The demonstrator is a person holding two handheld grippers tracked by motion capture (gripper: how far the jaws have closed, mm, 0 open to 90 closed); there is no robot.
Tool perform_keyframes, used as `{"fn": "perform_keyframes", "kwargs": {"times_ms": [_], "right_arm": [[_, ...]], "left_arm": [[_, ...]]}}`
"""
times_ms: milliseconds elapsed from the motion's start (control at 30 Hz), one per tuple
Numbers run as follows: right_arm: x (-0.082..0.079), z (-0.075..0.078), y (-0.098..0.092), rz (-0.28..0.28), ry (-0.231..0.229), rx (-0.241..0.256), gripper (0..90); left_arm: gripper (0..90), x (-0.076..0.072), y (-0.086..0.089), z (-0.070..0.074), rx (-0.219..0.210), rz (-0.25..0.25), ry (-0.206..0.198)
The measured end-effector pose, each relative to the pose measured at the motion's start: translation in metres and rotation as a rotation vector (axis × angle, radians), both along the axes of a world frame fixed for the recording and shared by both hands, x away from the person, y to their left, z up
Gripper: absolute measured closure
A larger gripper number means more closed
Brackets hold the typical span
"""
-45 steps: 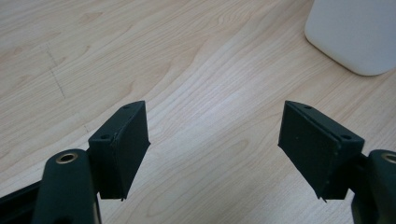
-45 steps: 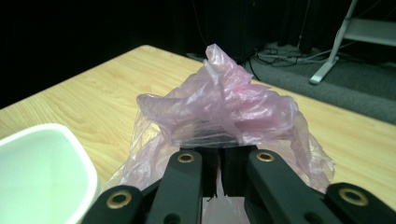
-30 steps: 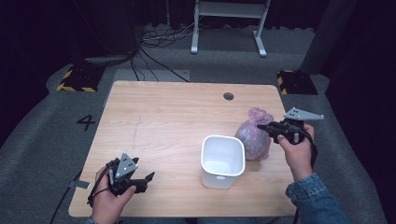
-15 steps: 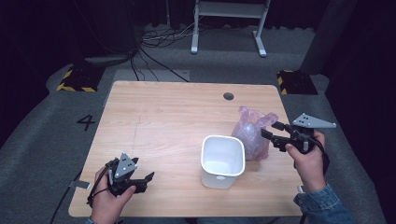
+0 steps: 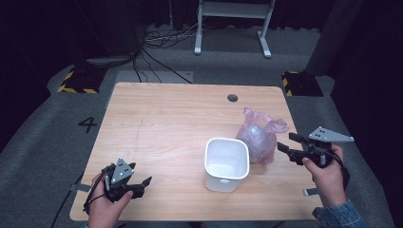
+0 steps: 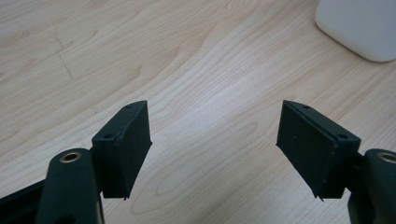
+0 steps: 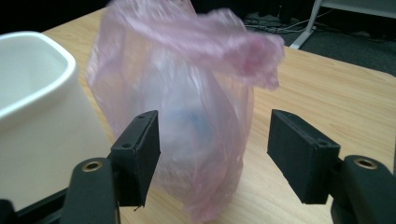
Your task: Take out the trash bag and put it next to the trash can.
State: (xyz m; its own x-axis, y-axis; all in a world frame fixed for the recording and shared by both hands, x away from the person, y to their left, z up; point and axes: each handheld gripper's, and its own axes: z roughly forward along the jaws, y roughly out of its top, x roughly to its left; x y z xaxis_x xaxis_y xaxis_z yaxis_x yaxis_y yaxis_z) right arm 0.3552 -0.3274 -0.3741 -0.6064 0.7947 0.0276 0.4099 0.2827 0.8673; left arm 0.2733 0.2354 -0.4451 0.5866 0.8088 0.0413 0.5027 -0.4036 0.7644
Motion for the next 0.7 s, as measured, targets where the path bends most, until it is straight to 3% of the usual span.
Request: {"fn": "perform_keyframes", "kwargs": {"times_ms": [333, 633, 667, 700], "right_arm": [[-0.008, -0.028, -0.016, -0.032, 0.04, -0.03, 31.9], [-0.015, -0.075, -0.026, -0.069, 0.118, -0.077, 30.3], [-0.015, -0.075, -0.026, -0.069, 0.118, -0.077, 30.3], [-0.016, -0.084, -0.028, -0.065, 0.136, -0.103, 29.9]], "left_arm": [[25.5, 0.0, 0.011, -0.01, -0.002, 0.022, 0.011], [26.2, 0.006, 0.021, -0.031, 0.015, 0.036, 0.038], [26.2, 0.006, 0.021, -0.031, 0.015, 0.036, 0.038], [26.2, 0.008, 0.022, -0.035, 0.018, 0.038, 0.054]]}}
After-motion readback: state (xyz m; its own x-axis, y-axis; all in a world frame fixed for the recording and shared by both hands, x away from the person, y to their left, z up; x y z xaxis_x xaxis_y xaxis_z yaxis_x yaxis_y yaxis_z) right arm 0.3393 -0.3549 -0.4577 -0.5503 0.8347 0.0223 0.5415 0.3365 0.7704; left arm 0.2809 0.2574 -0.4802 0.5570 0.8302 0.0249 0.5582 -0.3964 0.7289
